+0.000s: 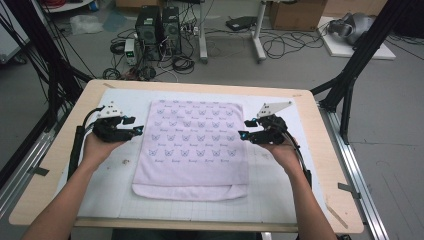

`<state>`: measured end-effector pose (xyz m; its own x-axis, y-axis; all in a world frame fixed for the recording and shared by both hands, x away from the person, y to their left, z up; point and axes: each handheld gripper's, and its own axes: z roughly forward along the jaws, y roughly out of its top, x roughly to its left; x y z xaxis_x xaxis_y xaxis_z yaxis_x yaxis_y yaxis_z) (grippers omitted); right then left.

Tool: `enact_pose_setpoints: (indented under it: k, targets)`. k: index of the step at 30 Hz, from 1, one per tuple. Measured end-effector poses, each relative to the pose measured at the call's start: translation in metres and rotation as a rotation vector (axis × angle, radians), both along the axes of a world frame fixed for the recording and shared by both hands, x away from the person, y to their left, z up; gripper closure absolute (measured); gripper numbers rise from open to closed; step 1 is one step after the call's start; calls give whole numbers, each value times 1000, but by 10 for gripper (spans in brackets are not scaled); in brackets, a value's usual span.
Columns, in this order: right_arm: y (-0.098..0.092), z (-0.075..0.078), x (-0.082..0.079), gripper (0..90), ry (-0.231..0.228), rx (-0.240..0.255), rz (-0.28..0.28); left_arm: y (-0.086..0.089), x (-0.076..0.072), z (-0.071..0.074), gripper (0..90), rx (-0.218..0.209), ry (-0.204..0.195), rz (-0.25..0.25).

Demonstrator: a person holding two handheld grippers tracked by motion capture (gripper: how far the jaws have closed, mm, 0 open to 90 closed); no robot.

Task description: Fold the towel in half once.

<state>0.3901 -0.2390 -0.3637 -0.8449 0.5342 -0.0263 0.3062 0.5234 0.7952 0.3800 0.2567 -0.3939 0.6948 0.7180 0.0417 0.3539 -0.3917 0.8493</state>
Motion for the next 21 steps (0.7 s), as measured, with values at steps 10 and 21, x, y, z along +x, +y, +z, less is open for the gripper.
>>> enact_pose_setpoints:
  k: [10, 21]
  targets:
    - [6, -26, -42, 504, 19, -30, 43, -1, -47, -25, 478, -11, 15, -69]
    - [6, -50, -77, 551, 65, -49, 114, -13, -84, -39, 454, 26, 21, -158]
